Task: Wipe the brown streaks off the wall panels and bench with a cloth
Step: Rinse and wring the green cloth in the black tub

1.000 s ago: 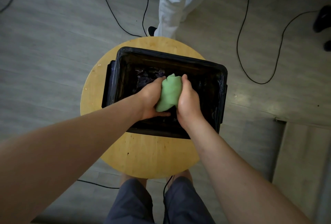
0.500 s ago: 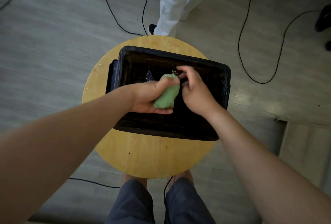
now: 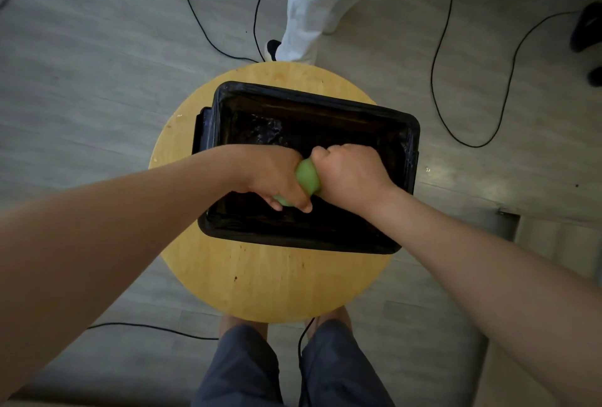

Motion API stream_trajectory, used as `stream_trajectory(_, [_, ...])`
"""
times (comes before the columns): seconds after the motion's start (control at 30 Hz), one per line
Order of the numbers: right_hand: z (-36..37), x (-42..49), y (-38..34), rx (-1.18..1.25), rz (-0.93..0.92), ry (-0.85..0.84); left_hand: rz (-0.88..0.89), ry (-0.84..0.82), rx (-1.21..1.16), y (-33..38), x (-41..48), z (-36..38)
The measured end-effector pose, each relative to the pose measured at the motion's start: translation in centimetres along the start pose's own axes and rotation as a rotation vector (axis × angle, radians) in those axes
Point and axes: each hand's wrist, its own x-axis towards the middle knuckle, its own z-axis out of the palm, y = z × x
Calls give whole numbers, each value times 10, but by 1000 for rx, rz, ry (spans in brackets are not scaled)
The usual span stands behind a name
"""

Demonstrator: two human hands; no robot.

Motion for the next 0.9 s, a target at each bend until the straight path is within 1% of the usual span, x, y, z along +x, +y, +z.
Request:
stream_trajectory(0.03, [-1, 2, 0, 6, 7, -38, 21, 87, 190, 2, 1, 2])
stream_trajectory(0.1, [-6, 7, 0, 101, 41, -137, 47, 249, 571, 6, 5, 6])
stream_trajectory(0.13, [-8, 10, 1, 166, 74, -188, 63, 319, 705, 6, 9, 8])
stream_trajectory(0.17, [-10, 14, 2, 219, 111, -237, 85, 378, 789, 5, 12, 9])
stream_trajectory(0.27, [-14, 22, -1, 324, 198, -338, 118, 513, 861, 0, 14, 9])
stream_trajectory(0.33, [-13, 22, -4, 423, 269, -425, 158, 567, 987, -4, 14, 11])
stream_trajectory(0.4, [-9, 21, -7, 569, 340, -541, 200, 578, 1117, -10, 14, 16])
stream_trajectory(0.43, [-8, 20, -8, 635, 361, -591, 217, 579, 1137, -12, 14, 19])
stream_trajectory(0.47, [-5, 19, -7, 681, 362, -606, 225, 580, 1125, -15, 16, 21])
stream_trajectory(0.53, [1, 14, -4, 721, 360, -529, 212, 574, 996, -16, 20, 21])
stream_trajectory(0.6, [8, 7, 1, 660, 331, -388, 205, 540, 760, -15, 22, 18])
stream_trajectory(0.67, [13, 0, 8, 573, 234, -248, 175, 479, 490, -13, 19, 16])
stream_trajectory(0.77, [11, -14, 14, 521, 128, -76, 50, 282, -22, -8, 14, 17])
stream_trajectory(0.83, [8, -23, 13, 487, 67, 28, -22, 161, -218, -5, 9, 13])
stream_trajectory(0.9, [6, -31, 11, 465, -32, 123, -65, -11, -359, -3, 4, 5])
